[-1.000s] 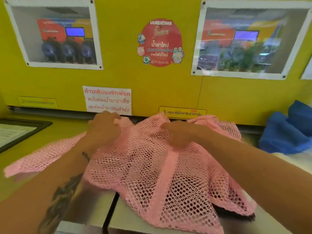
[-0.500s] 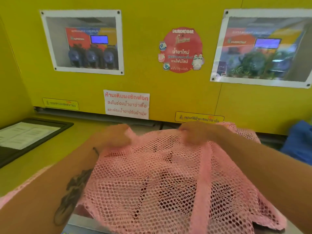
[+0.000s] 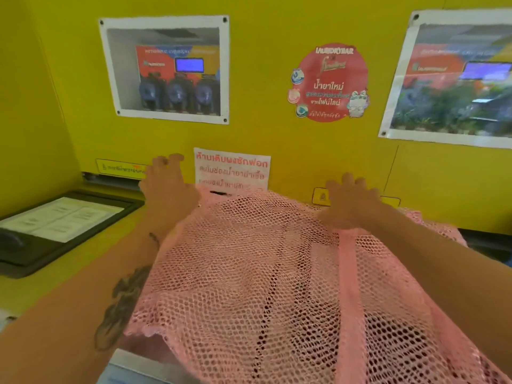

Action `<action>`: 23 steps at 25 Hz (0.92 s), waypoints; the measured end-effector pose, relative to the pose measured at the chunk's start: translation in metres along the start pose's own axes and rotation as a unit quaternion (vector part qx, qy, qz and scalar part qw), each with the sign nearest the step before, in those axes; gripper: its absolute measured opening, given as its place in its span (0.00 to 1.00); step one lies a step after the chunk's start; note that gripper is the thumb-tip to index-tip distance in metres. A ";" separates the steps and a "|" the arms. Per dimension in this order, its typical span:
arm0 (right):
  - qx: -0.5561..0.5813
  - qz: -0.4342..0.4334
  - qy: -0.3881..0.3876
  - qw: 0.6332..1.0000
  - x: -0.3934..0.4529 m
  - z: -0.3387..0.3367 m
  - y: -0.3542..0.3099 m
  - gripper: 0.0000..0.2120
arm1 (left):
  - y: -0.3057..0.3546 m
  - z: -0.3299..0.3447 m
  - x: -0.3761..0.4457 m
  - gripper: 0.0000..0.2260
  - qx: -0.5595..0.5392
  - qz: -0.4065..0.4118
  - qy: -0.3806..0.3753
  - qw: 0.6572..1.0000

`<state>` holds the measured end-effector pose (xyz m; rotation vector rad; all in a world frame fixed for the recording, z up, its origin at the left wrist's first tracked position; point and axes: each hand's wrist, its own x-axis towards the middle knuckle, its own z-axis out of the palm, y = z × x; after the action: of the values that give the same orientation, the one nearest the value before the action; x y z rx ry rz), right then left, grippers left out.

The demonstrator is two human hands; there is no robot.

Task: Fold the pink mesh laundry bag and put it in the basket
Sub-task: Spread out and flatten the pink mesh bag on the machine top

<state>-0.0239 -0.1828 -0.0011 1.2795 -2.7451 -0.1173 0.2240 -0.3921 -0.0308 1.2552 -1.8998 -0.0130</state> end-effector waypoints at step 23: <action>0.131 -0.249 -0.118 0.952 -0.007 0.043 -0.085 0.34 | -0.034 -0.002 -0.073 0.28 0.070 0.158 -0.448 0.877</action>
<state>0.0393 -0.2304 -0.0539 2.1426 -2.6130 0.0624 0.2611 -0.3524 -0.0902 1.0936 -2.9374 -0.3453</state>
